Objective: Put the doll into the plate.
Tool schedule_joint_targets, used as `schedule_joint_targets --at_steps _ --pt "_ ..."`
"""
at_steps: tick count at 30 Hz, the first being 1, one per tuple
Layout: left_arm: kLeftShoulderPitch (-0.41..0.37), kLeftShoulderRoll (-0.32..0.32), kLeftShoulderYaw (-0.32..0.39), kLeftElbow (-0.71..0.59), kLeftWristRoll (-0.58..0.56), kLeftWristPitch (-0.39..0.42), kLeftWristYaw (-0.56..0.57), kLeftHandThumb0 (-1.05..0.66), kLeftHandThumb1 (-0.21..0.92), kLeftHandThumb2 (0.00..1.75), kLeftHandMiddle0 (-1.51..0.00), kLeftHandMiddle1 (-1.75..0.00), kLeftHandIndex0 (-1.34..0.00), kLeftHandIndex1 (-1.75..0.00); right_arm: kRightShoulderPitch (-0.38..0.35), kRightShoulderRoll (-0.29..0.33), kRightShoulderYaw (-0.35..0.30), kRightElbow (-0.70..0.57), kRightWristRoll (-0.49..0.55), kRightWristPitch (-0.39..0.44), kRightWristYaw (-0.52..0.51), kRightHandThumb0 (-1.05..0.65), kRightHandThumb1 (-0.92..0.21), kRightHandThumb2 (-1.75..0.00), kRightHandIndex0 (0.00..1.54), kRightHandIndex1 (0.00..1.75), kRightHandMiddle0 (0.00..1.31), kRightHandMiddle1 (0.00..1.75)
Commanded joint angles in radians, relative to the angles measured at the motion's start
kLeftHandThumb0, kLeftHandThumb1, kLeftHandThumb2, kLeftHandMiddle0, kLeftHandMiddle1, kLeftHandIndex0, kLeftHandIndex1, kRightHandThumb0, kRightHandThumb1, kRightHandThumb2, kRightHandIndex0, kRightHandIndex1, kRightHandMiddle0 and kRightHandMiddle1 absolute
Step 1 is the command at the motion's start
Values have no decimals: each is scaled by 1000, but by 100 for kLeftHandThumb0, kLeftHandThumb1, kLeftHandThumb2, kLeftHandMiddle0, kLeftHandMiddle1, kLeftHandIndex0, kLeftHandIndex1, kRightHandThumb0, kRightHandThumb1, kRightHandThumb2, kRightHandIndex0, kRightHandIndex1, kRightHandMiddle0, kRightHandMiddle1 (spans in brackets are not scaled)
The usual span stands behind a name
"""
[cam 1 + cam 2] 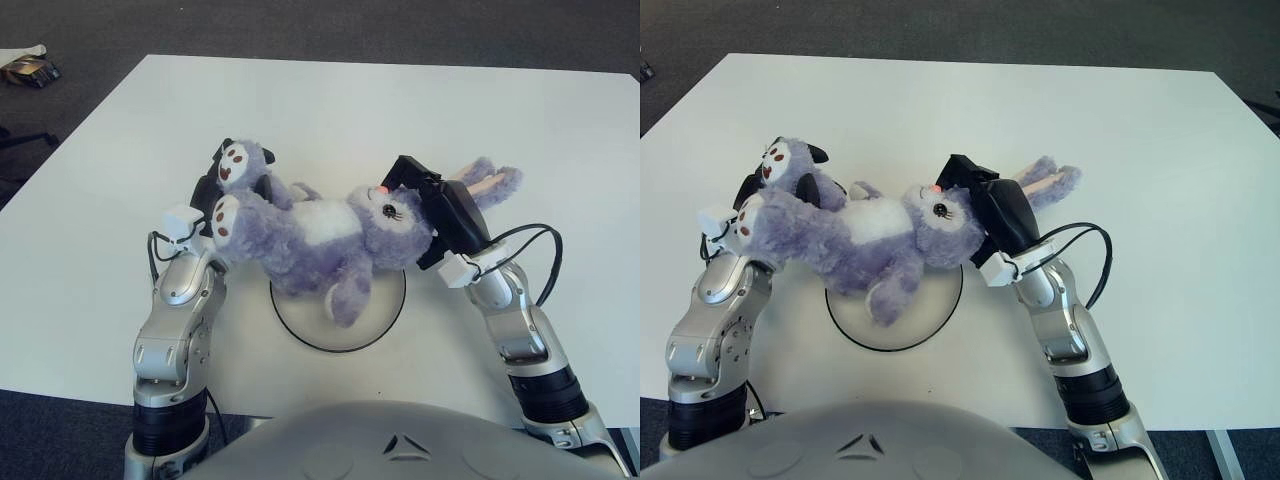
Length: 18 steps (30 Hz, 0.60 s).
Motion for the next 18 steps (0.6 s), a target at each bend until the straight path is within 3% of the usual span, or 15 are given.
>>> schedule_joint_targets --at_steps 1,2,3,4,6,8,10,18 --pt "12 6 -2 -4 4 -16 -8 0 54 102 -53 -162 -20 -175 4 -31 -19 -31 18 11 44 0 -48 -106 45 174 43 157" --pt "13 6 -2 -4 5 -16 -8 0 54 102 -53 -162 -20 -175 4 -33 -21 -33 21 12 51 0 -59 -91 41 171 37 157" --pt "13 7 -3 -6 5 -12 -8 0 54 102 -53 -162 -20 -175 6 -40 -26 -41 34 13 65 0 -59 -91 41 171 37 157" --pt "13 8 -3 -8 5 -10 -8 0 54 103 -53 -163 -20 -175 8 -45 -30 -48 43 15 76 -5 -57 -87 34 160 28 150" --pt "13 11 -4 -11 6 -4 -8 0 54 103 -52 -164 -20 -175 9 -55 -35 -62 61 24 105 -16 -34 -106 20 132 12 134" --pt "13 13 -4 -13 6 -1 -9 0 54 103 -52 -164 -20 -175 10 -66 -38 -74 79 33 134 -18 -25 -114 15 121 6 128" --pt "12 16 -4 -19 6 7 -9 0 54 104 -52 -165 -20 -175 16 -95 -49 -98 119 54 193 -20 -18 -119 10 99 2 117" --pt "11 29 2 -43 -4 34 -10 0 54 105 -51 -167 -20 -175 13 -169 -87 -140 204 103 324 -34 -18 -112 8 70 0 92"
